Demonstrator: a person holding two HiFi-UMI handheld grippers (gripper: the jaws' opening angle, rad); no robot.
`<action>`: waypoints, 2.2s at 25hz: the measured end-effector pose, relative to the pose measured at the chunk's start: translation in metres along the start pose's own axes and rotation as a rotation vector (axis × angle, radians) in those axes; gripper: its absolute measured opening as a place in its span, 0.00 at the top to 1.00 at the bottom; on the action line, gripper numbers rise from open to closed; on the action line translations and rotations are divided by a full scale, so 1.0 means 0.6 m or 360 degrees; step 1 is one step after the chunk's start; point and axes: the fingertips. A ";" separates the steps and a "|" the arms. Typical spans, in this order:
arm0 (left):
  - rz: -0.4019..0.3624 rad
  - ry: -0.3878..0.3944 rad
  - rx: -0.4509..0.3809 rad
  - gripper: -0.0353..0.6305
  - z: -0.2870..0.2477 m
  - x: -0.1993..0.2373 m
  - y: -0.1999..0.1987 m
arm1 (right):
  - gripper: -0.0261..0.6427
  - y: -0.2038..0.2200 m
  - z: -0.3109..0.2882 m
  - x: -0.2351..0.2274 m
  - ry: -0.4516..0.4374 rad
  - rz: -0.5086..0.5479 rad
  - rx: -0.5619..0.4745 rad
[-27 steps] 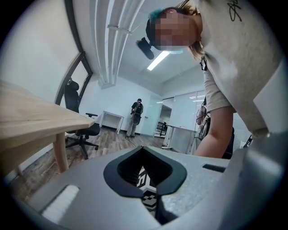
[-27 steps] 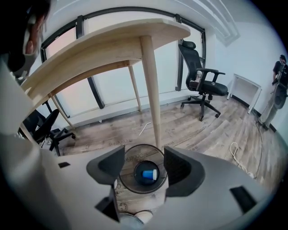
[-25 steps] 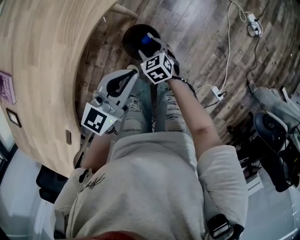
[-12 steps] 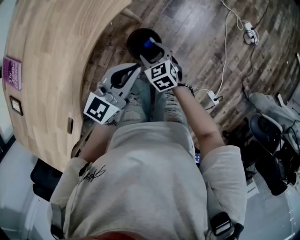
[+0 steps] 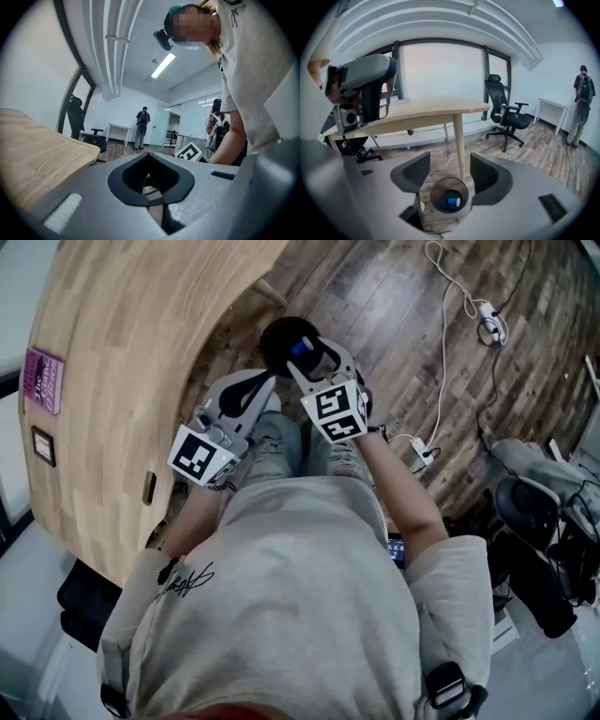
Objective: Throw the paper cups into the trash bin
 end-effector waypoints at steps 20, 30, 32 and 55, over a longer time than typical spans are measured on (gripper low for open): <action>-0.0058 -0.0050 -0.0179 0.94 0.036 -0.004 -0.138 | 0.56 -0.202 0.167 -0.003 0.0057 0.0029 -0.0445; -0.0136 -0.0064 -0.0222 0.94 0.034 0.000 -0.188 | 0.56 -0.272 0.226 0.000 0.0030 0.0074 -0.0584; -0.0153 -0.0067 -0.0228 0.94 0.035 0.003 -0.197 | 0.59 -0.287 0.237 0.005 0.0002 0.0076 -0.0594; -0.0336 -0.0071 -0.0288 0.94 0.048 -0.010 -0.276 | 0.84 -0.391 0.310 0.018 -0.0040 0.0162 -0.0884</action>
Point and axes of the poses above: the fingertips, and each gripper's own axes: z backward along the fingers, x to its left, y out of its underside, and after that the axes turned 2 degrees about x, right-handed
